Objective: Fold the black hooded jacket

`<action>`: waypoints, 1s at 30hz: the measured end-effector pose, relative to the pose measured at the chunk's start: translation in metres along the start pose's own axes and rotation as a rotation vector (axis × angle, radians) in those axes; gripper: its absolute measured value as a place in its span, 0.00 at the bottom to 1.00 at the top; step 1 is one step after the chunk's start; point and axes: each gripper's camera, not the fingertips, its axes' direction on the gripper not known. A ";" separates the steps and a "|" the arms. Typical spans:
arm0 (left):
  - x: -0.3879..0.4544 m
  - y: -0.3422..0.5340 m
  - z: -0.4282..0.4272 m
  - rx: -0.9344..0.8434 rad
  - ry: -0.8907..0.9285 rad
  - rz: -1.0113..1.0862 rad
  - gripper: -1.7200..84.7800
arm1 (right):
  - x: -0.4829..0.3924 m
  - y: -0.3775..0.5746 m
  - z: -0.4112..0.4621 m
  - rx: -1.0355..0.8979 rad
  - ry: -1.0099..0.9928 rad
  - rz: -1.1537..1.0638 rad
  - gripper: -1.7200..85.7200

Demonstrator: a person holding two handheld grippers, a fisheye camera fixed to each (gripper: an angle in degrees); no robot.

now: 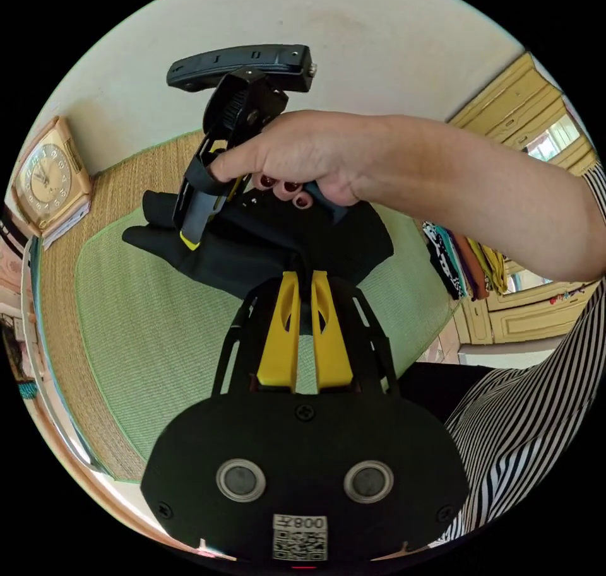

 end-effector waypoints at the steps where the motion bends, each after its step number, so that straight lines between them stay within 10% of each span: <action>1: 0.013 -0.010 -0.001 0.010 0.008 0.040 0.06 | 0.009 0.018 -0.014 0.048 -0.036 0.006 0.06; 13: 0.118 -0.119 0.077 -0.025 0.228 0.370 0.06 | 0.161 0.229 -0.092 0.375 -0.139 0.258 0.02; 30: 0.110 -0.194 0.218 -0.236 0.597 0.154 0.09 | 0.347 0.397 -0.037 0.383 -0.301 0.422 0.04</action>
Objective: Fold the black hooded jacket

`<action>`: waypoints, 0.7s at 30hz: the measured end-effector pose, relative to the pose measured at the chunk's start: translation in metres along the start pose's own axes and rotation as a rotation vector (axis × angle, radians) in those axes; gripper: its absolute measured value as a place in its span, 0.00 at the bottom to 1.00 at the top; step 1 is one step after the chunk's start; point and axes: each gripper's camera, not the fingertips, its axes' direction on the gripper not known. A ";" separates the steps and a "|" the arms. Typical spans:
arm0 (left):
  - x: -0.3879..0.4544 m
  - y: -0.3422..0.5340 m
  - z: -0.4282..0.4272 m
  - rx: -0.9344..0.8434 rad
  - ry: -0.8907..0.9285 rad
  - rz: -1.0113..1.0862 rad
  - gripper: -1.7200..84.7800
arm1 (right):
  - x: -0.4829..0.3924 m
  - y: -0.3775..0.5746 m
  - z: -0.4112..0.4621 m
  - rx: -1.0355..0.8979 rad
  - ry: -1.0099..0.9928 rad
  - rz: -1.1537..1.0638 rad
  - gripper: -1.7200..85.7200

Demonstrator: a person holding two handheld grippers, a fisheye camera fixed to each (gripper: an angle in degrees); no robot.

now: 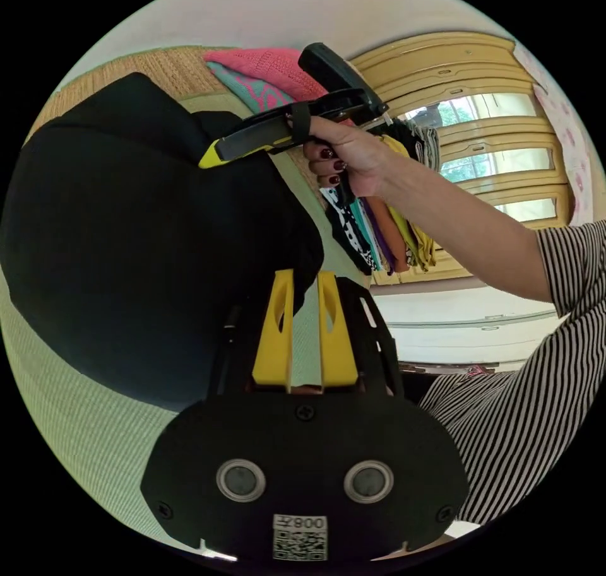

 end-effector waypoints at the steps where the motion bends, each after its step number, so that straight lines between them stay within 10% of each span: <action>1: -0.004 0.003 -0.009 0.059 0.015 -0.022 0.08 | 0.012 0.005 -0.004 0.016 -0.026 0.003 0.04; 21: -0.100 0.013 -0.024 0.140 -0.097 -0.240 0.04 | 0.107 0.157 -0.059 0.070 0.053 0.112 0.17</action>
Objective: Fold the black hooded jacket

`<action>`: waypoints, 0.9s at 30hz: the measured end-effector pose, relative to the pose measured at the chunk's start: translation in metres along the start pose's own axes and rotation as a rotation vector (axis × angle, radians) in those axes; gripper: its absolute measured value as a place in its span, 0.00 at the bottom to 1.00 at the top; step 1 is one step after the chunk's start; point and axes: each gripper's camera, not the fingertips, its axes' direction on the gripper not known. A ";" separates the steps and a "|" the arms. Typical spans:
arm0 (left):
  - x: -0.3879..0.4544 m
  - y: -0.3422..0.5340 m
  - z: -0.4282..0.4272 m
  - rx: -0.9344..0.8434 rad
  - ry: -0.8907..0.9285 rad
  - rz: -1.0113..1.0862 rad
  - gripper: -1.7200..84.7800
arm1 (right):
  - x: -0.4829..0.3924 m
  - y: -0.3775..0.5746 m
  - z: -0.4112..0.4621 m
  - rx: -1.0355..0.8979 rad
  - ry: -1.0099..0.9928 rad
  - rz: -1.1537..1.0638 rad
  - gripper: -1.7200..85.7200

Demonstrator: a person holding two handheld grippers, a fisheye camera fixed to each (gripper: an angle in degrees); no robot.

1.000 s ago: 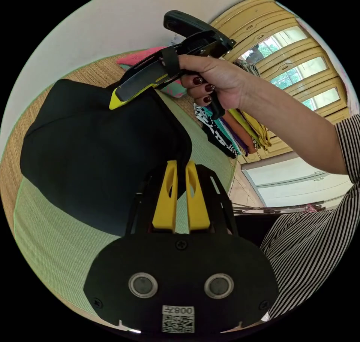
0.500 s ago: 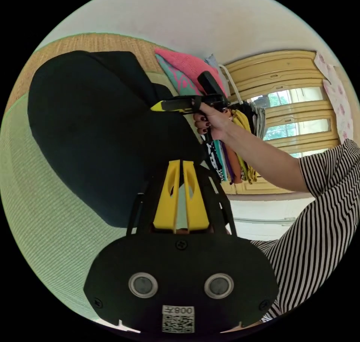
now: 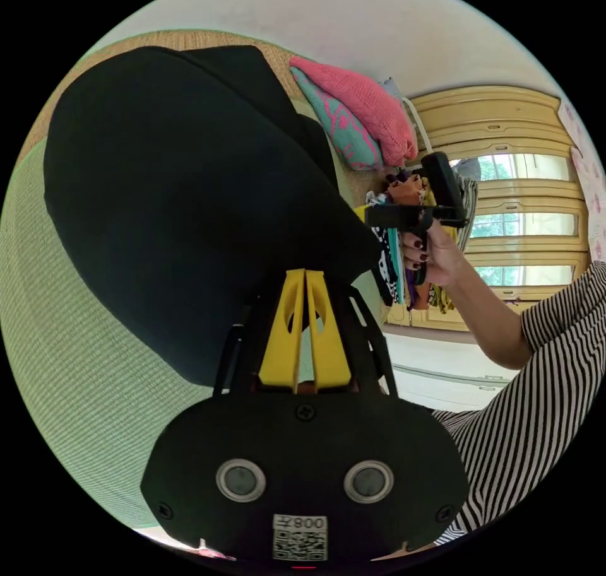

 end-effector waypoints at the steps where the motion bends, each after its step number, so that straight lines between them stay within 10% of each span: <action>1: -0.005 0.008 -0.015 0.046 0.017 -0.016 0.06 | 0.007 0.006 -0.001 -0.011 0.004 0.006 0.17; 11: -0.151 0.089 -0.042 0.164 0.268 -0.548 0.22 | 0.064 0.070 -0.053 0.172 -0.136 0.056 0.18; 27: -0.222 0.111 -0.013 0.112 0.531 -0.540 0.26 | 0.156 0.138 -0.027 0.061 -0.288 0.058 0.22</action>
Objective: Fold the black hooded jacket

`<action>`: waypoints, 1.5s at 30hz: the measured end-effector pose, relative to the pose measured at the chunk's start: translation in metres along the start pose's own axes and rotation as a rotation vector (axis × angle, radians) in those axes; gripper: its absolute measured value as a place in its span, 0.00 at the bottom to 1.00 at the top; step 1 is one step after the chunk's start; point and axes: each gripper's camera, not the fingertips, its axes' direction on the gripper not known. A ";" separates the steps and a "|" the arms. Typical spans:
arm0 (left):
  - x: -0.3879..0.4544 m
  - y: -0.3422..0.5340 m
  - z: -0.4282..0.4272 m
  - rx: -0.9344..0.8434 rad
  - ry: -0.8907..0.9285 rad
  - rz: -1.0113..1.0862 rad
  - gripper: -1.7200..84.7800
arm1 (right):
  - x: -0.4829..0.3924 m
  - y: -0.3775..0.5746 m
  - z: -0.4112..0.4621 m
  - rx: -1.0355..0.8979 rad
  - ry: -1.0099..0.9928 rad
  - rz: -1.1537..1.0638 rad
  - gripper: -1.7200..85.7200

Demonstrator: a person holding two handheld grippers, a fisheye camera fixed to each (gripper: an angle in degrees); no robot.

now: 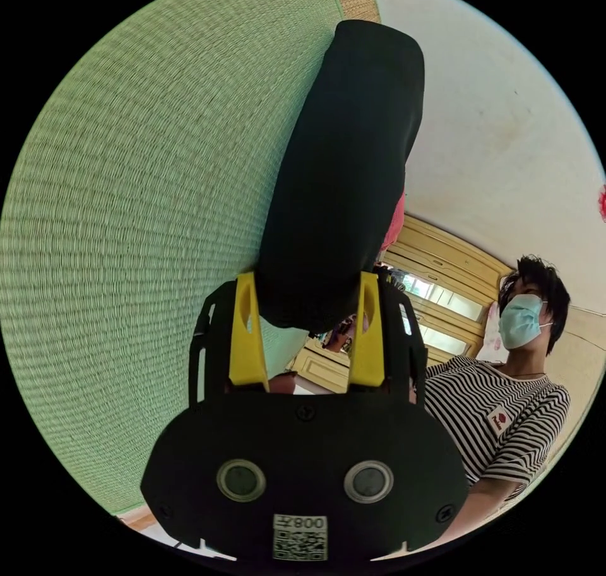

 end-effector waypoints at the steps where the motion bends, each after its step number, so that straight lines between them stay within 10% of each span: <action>1: -0.003 0.000 -0.001 -0.010 0.005 0.005 0.25 | 0.012 0.004 0.001 -0.013 -0.061 0.006 0.20; 15: 0.033 0.039 -0.015 0.021 0.107 0.084 0.15 | 0.021 0.080 -0.077 0.028 -0.310 0.016 0.02; 45: 0.186 0.249 0.018 -0.258 0.184 0.181 0.13 | -0.189 0.429 -0.245 0.128 -0.177 0.028 0.03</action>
